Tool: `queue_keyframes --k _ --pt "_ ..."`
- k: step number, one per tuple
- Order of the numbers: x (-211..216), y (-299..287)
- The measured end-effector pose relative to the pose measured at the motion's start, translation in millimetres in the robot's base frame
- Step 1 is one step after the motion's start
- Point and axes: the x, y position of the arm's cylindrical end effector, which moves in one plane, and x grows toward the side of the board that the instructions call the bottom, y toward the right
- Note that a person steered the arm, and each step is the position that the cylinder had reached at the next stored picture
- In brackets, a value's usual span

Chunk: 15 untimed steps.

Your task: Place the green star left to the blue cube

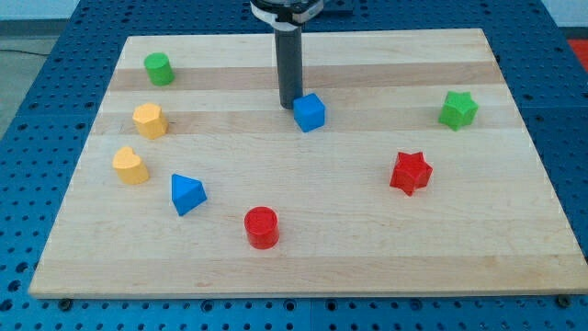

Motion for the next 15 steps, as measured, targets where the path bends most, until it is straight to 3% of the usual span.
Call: queue_keyframes --k 1,2,4,5,6,7,8,9,11,12,13,14,15 --pt "33 -49" --pt "77 11" --pt "-7 45" --pt "-42 185" --pt "-14 318" --pt "16 294" --pt "14 177" --pt "32 149" --pt "78 256" --pt "94 195" --pt "47 76" --pt "25 -26" --pt "82 3"
